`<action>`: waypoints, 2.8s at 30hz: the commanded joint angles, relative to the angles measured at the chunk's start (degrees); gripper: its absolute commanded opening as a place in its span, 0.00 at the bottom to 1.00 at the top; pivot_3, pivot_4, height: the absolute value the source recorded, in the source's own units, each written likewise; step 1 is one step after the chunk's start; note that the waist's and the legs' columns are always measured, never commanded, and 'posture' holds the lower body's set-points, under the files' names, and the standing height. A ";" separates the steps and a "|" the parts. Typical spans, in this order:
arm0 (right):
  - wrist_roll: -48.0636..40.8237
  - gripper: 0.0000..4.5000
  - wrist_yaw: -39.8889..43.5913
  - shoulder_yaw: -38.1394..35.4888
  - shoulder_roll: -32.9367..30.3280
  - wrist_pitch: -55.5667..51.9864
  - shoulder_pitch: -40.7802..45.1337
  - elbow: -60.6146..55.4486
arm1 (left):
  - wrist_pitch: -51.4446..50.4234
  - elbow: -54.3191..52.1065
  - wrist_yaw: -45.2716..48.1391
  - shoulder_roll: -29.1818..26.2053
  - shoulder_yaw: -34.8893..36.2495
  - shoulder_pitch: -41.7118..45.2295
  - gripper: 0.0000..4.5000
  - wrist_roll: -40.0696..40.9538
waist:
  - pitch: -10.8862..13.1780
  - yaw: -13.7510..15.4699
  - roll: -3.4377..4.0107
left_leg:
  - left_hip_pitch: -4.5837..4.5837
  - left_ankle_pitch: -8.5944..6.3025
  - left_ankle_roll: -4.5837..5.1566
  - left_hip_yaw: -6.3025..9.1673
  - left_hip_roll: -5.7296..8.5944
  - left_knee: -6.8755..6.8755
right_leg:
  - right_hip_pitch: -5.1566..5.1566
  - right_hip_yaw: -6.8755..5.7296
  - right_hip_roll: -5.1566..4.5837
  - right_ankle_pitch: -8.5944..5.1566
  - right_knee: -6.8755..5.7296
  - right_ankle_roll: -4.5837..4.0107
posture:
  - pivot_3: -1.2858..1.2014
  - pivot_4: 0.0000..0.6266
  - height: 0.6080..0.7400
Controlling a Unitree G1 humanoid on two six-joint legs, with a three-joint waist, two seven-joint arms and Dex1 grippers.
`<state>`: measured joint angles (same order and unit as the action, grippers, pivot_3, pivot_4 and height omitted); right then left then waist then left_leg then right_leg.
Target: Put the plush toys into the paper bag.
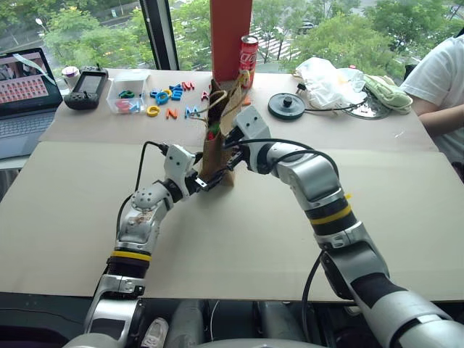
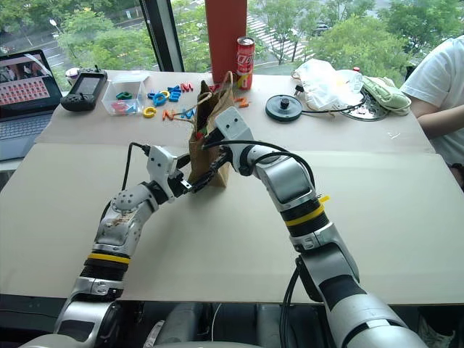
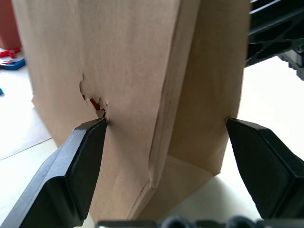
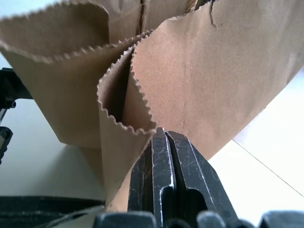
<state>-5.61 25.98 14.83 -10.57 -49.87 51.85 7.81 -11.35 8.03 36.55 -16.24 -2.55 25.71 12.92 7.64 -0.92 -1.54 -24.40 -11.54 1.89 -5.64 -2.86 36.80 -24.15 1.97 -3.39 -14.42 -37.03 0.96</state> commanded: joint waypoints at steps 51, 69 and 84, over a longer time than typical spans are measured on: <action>-1.83 0.00 4.95 -0.74 -4.70 -4.94 -3.30 -14.04 | 9.72 14.30 -9.89 2.52 3.43 8.00 0.01 -5.80 | 0.00 0.19 0.00 | -0.03 0.00 0.00 0.04 0.02 0.00 | 0.02 -0.05 -0.02 0.00 0.05 0.00 | 0.52 0.24 0.99; -8.02 0.00 14.36 -18.97 -31.15 0.90 -16.72 -19.47 | 0.69 -4.84 22.41 -13.85 5.08 3.73 0.01 11.97 | 0.03 0.08 0.02 | 0.01 -0.01 0.00 -0.06 0.00 -0.07 | 0.00 0.02 -0.01 -0.01 0.40 0.00 | 0.52 0.24 0.99; -14.45 0.00 21.66 -23.14 -37.10 1.97 -16.64 -17.50 | 4.41 12.15 52.14 -18.85 -5.91 12.40 0.01 8.91 | 0.04 0.27 0.04 | 0.07 -0.08 0.15 -0.62 0.01 -0.02 | 0.03 0.21 0.05 -0.05 0.57 0.06 | 0.52 0.24 0.99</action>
<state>-19.29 46.20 -7.58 -46.09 -48.14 35.42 -7.56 -9.92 18.86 87.44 -35.75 -7.85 37.87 23.05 7.69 -0.65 -1.50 -24.36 -11.64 2.07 -6.27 -2.86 36.78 -24.13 2.18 -3.34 -14.47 -36.42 1.02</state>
